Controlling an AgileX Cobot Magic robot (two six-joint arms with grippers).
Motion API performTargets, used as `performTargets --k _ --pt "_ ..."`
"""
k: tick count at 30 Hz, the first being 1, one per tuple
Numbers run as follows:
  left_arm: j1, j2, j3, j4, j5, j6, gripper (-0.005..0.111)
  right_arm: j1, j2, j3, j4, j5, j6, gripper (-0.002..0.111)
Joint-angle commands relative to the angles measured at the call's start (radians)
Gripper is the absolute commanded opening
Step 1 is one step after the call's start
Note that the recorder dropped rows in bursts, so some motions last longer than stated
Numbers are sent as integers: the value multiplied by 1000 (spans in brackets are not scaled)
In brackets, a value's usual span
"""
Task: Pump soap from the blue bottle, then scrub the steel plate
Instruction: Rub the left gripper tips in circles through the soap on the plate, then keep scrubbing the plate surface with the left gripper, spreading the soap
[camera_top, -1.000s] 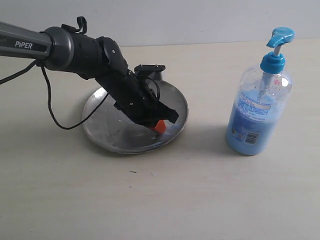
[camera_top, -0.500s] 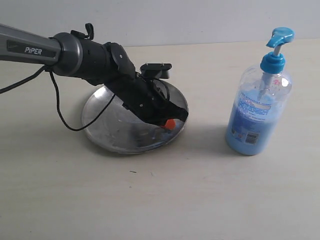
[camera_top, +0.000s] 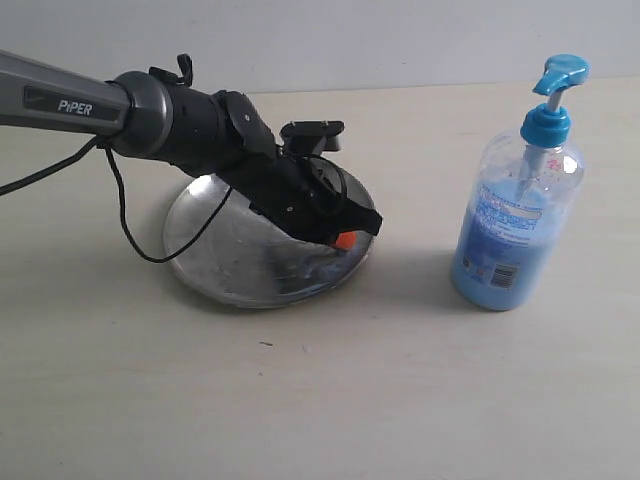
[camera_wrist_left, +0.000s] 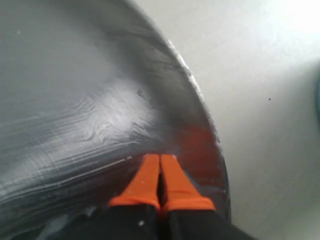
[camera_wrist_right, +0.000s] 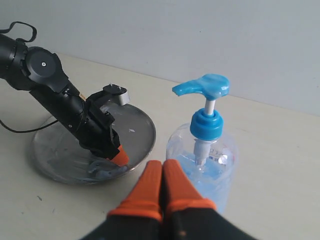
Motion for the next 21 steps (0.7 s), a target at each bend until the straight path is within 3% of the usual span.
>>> performTargets --k 1,21 --pt "-4 13 2 20 -11 1 0 -3 -4 8 3 -20 1 0" --pt "-4 13 -30 22 177 -1 0 -3 -4 8 3 -20 1 0"
